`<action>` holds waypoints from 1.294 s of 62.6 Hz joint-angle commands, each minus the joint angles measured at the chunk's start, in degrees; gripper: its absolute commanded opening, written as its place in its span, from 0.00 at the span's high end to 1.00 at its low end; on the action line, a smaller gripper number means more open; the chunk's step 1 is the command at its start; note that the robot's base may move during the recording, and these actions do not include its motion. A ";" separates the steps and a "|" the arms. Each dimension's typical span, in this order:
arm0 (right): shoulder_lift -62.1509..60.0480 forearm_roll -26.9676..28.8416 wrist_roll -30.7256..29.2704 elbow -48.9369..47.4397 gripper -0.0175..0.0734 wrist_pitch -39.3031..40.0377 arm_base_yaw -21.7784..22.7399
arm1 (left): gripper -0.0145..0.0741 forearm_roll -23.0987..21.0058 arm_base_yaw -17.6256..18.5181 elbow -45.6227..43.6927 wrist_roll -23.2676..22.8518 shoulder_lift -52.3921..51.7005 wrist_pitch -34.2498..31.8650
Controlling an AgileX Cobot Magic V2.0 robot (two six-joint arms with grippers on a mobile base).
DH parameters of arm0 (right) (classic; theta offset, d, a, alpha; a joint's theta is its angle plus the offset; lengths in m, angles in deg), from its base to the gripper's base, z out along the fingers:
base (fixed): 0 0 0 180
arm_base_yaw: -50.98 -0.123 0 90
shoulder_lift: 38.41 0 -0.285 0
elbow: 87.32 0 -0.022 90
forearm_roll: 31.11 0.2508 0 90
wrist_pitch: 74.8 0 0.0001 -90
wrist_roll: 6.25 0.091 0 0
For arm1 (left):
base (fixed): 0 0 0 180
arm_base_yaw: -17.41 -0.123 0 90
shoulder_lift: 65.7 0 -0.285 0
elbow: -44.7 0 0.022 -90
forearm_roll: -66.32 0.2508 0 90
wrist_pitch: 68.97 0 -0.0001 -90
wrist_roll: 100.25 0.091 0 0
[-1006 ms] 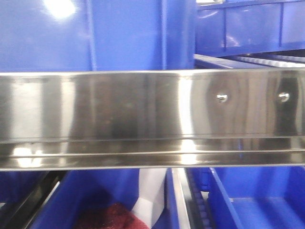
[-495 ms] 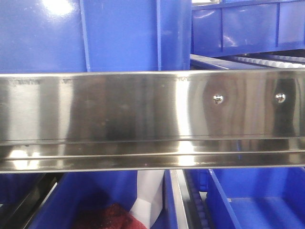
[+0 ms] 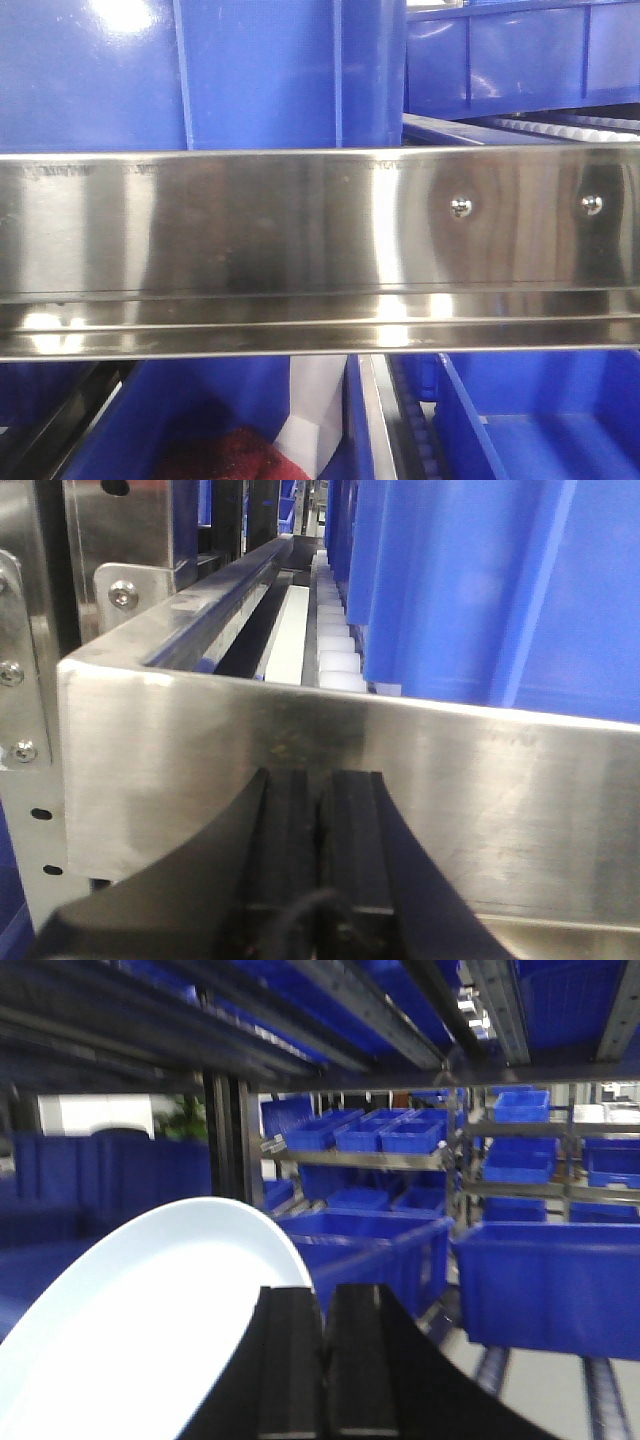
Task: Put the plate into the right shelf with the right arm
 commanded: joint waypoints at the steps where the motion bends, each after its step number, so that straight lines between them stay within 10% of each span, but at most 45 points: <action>1: 4.18 2.33 1.58 -2.20 0.75 10.82 -0.04 | 0.89 0.01 0.10 0.54 -0.34 -0.36 -5.13; 81: 78.51 4.88 1.53 -50.46 0.70 24.84 -11.40 | 0.89 0.01 0.10 0.54 -0.34 -0.36 -5.13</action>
